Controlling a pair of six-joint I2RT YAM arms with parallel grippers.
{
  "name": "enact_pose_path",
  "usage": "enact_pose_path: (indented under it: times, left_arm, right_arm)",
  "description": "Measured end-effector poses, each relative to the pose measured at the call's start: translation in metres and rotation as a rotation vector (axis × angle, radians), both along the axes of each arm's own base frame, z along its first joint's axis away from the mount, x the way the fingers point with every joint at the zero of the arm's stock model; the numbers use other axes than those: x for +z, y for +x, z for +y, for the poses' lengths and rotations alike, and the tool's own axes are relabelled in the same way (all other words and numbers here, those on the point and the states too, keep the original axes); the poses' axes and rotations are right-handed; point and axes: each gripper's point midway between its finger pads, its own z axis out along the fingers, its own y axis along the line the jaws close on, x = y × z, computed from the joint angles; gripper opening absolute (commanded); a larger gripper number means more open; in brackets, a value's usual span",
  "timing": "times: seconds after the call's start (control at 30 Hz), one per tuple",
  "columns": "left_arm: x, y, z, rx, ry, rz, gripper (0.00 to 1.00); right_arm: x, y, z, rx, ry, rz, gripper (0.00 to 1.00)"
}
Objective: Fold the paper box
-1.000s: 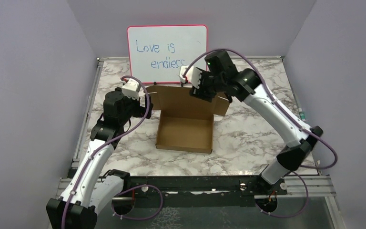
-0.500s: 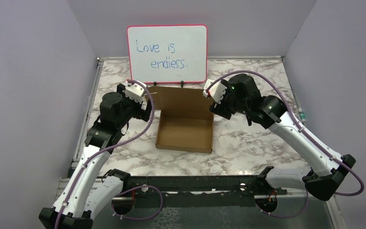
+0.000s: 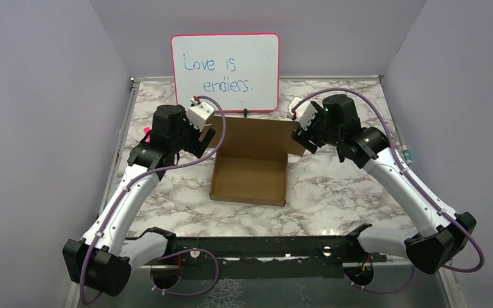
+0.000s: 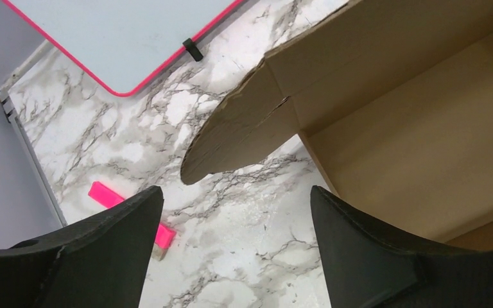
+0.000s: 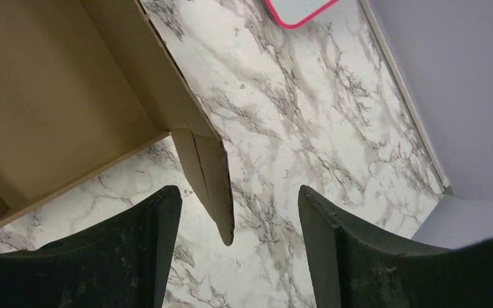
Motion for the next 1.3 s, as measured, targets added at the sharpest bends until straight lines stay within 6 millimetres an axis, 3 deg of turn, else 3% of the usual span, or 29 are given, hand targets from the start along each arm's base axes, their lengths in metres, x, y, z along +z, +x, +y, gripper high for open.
enact_pose_path:
  times: [0.17, 0.4, 0.8, 1.07, 1.3]
  left_arm:
    - [-0.002, 0.004, -0.005, -0.043, 0.026, 0.034, 0.67]
    - [0.007, 0.009, -0.015, -0.113, 0.043, 0.044, 0.58]
    - [-0.009, 0.002, -0.022, -0.175, 0.054, 0.116, 0.37]
    - [-0.012, -0.003, -0.025, -0.2, 0.041, 0.139, 0.25]
    - [-0.013, -0.009, -0.032, -0.238, 0.016, 0.156, 0.09]
  right_arm:
    - [-0.01, 0.006, 0.011, 0.044, 0.022, 0.03, 0.6]
    - [-0.031, 0.009, 0.021, 0.089, 0.026, 0.103, 0.45]
    - [-0.03, 0.01, 0.019, 0.085, 0.043, 0.111, 0.2]
    - [-0.021, 0.009, 0.023, 0.089, 0.069, 0.118, 0.12]
    - [-0.023, 0.008, 0.028, 0.083, 0.099, 0.151, 0.08]
